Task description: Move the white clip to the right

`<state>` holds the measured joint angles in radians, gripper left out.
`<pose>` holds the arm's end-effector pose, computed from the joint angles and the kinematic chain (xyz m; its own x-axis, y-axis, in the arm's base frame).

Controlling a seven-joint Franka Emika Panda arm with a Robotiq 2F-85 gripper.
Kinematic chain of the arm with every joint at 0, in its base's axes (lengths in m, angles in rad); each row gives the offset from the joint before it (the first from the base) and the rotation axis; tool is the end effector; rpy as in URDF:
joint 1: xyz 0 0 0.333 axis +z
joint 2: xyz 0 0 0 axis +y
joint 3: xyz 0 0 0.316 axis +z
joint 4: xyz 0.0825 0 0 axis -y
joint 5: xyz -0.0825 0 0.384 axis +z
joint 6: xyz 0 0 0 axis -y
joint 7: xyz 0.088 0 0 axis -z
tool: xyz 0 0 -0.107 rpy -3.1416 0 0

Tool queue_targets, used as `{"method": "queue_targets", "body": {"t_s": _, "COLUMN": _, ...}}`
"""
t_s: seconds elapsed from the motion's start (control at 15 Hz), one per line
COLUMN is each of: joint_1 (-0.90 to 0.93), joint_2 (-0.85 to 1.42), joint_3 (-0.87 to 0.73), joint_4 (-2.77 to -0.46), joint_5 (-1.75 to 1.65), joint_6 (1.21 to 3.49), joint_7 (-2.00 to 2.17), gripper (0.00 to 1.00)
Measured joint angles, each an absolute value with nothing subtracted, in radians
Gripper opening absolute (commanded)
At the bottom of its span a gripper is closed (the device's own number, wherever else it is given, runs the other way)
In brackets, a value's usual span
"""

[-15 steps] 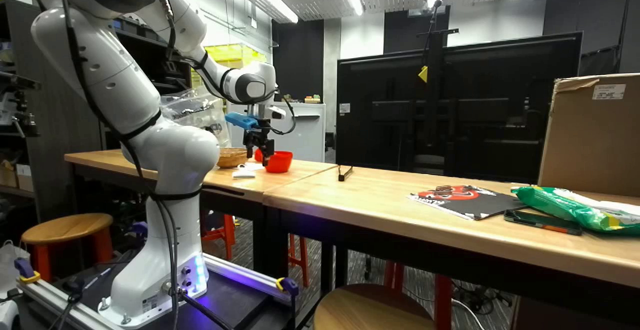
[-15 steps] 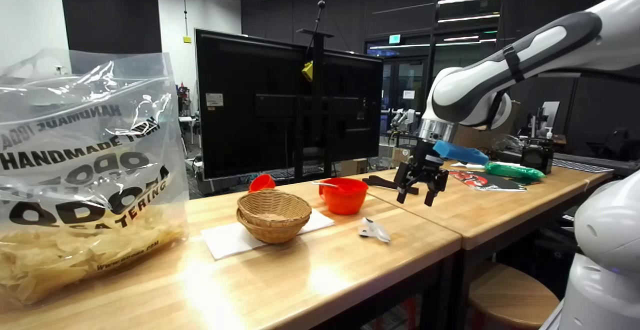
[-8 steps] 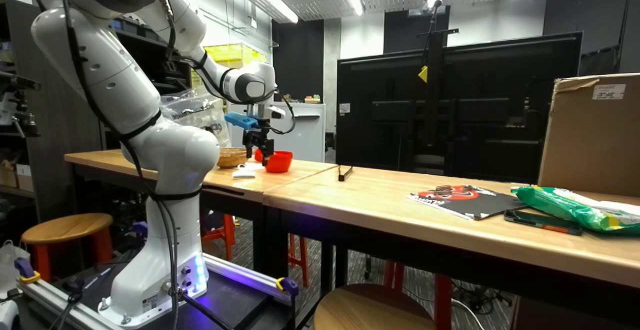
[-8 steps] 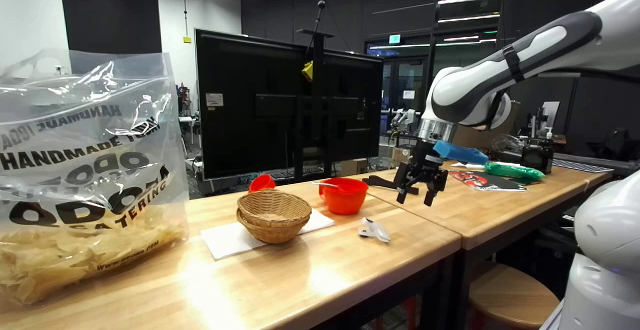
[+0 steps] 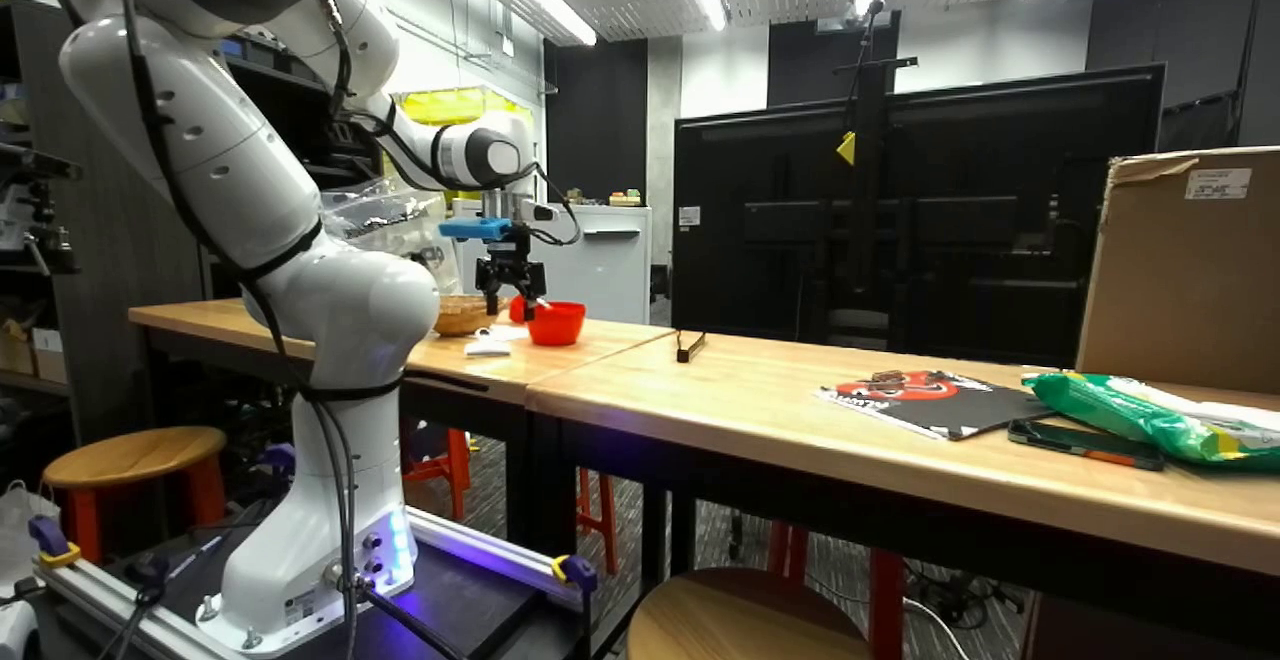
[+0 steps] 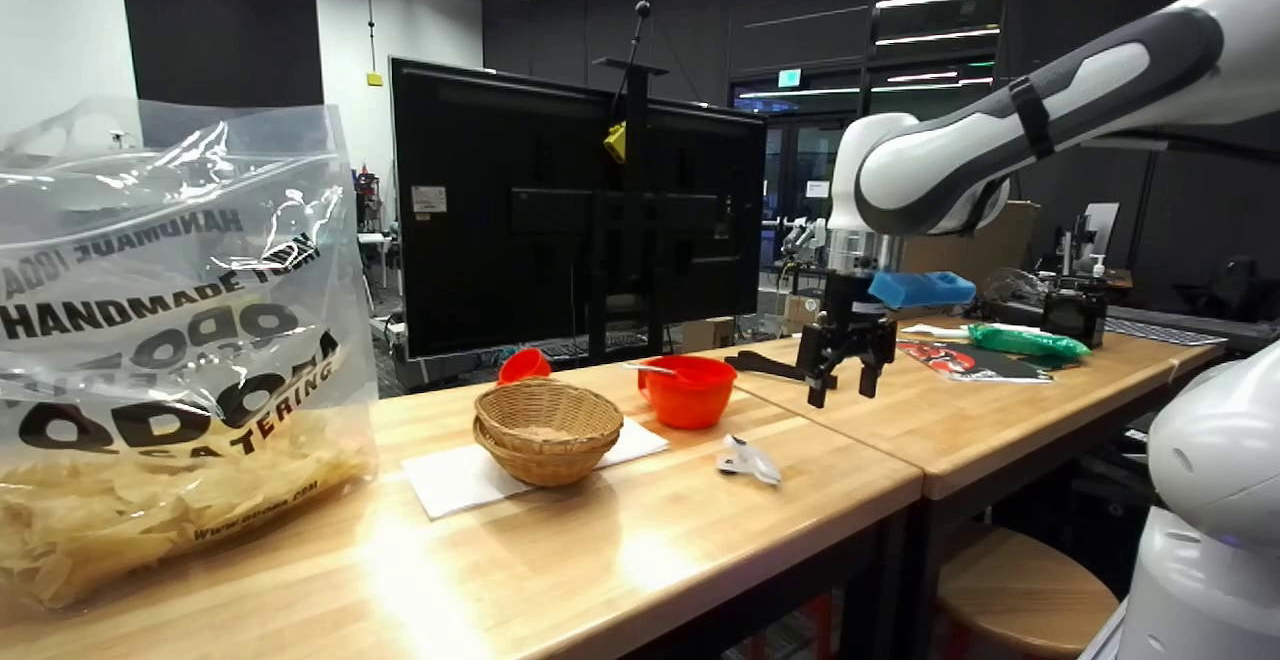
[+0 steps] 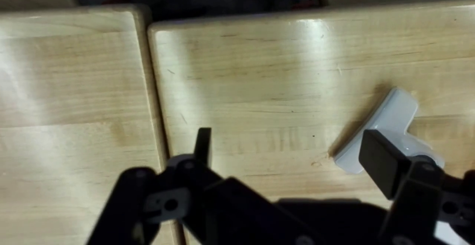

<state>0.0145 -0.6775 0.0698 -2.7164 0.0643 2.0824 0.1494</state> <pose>0.3375 0.0307 0.4277 0.9931 -0.1099 0.0402 -0.1092 -0.9938 -0.0198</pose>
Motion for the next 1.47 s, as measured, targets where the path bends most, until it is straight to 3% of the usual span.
{"method": "queue_targets", "body": {"t_s": 1.47, "joint_1": 0.236, "joint_2": -0.518, "joint_3": 0.052, "joint_4": -2.686, "joint_5": 0.027, "joint_6": 2.274, "joint_7": -0.404, "gripper": 1.0}}
